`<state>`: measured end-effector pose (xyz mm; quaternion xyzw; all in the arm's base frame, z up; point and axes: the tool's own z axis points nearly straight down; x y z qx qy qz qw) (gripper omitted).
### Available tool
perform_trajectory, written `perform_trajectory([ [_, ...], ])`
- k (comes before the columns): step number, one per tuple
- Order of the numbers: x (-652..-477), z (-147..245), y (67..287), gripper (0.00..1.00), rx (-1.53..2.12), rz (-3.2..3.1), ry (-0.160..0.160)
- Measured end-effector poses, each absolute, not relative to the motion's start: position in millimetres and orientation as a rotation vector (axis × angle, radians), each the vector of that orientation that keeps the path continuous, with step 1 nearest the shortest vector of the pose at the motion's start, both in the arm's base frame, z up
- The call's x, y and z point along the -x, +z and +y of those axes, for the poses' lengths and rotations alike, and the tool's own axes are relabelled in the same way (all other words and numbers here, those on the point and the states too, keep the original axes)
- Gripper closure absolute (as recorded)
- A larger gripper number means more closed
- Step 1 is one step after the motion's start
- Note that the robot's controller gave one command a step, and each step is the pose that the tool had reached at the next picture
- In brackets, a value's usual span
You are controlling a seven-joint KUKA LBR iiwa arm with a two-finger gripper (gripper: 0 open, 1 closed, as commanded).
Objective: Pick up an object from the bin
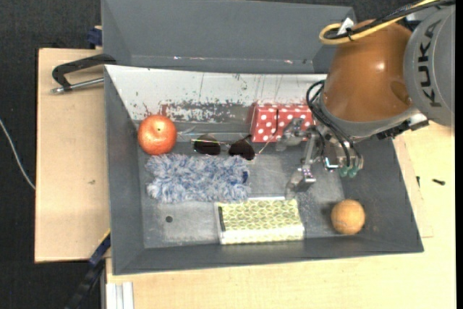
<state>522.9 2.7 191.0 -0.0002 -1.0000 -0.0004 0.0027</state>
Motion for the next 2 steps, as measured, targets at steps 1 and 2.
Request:
perform_trajectory([
  [1,-524.6,3,195,0.0,0.001,-3.144,-0.001],
  [2,-515.2,8,148,0.0,-0.03,-3.151,0.0],
])
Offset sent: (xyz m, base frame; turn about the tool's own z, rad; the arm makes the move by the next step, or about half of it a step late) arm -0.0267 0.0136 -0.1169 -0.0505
